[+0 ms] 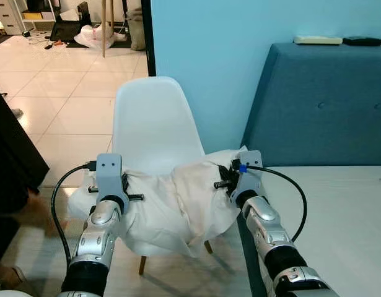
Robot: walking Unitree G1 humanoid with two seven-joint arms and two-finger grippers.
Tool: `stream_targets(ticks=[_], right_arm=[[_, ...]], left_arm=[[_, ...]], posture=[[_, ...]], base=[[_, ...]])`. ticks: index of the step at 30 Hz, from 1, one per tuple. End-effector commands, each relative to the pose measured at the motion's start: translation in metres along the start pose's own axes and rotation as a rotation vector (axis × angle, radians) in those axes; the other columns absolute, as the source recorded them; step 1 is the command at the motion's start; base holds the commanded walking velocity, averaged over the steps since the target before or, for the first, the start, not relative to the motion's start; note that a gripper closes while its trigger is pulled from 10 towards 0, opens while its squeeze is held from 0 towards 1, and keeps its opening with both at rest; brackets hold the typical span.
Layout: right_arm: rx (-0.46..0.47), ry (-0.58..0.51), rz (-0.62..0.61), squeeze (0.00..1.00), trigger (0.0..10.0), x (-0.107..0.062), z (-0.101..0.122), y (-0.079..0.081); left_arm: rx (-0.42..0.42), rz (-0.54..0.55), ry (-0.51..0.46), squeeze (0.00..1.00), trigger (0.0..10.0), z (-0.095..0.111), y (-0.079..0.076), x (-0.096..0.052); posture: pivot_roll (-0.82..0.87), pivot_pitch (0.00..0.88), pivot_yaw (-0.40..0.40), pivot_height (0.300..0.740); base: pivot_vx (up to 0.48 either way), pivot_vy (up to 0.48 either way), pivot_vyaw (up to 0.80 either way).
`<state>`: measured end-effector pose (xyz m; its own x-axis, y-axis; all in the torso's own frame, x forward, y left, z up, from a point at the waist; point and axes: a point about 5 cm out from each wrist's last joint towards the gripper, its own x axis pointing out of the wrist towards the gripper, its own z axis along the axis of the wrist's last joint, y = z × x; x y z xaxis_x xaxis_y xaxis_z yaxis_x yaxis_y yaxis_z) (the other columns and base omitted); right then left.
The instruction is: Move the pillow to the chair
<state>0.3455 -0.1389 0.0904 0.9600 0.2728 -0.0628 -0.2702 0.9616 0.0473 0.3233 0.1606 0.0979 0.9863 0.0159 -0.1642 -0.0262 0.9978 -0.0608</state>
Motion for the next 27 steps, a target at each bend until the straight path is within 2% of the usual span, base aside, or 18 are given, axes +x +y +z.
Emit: stream_targets(ticks=[1, 9, 27], right_arm=[[-0.021, -0.055, 0.039, 0.0, 10.0, 0.0065, 0.0123, 0.0086], [-0.019, -0.057, 0.039, 0.0, 10.0, 0.0068, 0.0127, 0.0086], [-0.019, -0.063, 0.05, 0.0, 10.0, 0.0069, 0.013, 0.0103]], left_arm=[[-0.008, -0.035, -0.067, 0.0, 10.0, 0.0126, -0.0068, 0.0008], [-0.01, -0.048, -0.082, 0.0, 10.0, 0.0138, -0.0081, 0.0], [-0.015, -0.054, -0.117, 0.0, 10.0, 0.0168, -0.0097, -0.0023]], posture=[[0.04, 0.063, -0.013, 0.74], [0.04, 0.064, -0.014, 0.74], [0.04, 0.068, -0.016, 0.74]], base=[[0.349, 0.0, 0.0], [0.323, 0.0, 0.0], [0.0, 0.0, 0.0]])
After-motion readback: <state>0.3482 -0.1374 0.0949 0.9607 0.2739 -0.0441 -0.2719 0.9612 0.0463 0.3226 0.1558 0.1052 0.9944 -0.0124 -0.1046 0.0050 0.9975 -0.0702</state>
